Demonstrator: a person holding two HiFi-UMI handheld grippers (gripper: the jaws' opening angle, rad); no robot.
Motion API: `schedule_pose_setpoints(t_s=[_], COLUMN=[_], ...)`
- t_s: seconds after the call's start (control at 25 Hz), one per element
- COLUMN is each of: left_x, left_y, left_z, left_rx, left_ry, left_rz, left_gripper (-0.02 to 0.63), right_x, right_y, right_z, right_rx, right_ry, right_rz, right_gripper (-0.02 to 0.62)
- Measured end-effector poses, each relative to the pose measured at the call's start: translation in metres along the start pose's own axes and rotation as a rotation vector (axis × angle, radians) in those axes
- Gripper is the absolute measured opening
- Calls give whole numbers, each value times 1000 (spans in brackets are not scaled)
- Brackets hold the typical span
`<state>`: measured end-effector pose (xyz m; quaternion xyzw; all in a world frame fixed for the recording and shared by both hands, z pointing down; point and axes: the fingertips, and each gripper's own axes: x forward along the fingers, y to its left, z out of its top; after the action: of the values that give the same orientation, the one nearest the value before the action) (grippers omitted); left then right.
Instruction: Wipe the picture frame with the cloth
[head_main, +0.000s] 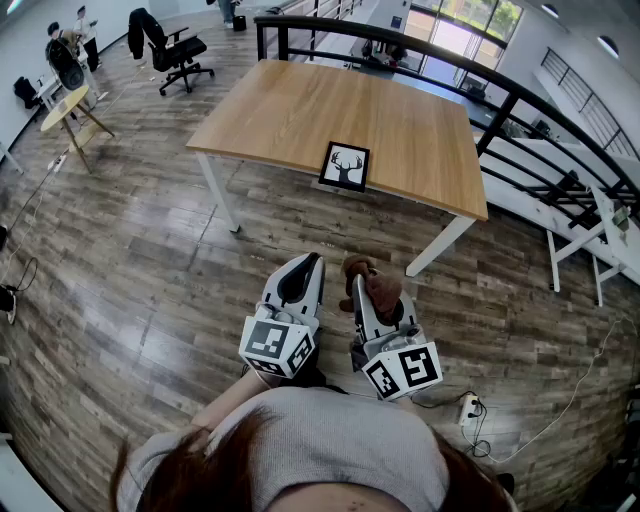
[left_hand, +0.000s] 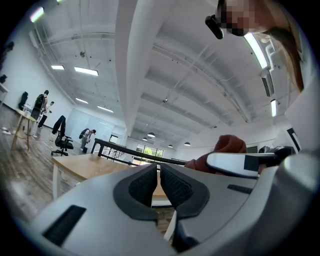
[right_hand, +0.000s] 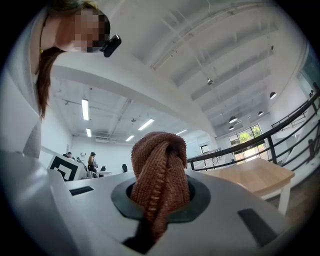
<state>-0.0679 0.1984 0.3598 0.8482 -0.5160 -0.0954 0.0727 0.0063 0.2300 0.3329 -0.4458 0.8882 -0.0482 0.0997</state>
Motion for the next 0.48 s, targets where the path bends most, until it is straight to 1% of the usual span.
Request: schedule_pose_setpoints(t_s=[0.24,0.48], left_x=[12,40], left_y=[15,16], left_z=[0,-2], left_rx=[3,0], left_ry=[-8,-7], left_rz=[22,-12], left_gripper=[11,11], right_x=[10,25], right_y=[-2,-24], right_z=[0,1], right_rx=[-45,-59], right_ry=[-1,-1], right_rz=[18,-8], right_gripper=[46,46])
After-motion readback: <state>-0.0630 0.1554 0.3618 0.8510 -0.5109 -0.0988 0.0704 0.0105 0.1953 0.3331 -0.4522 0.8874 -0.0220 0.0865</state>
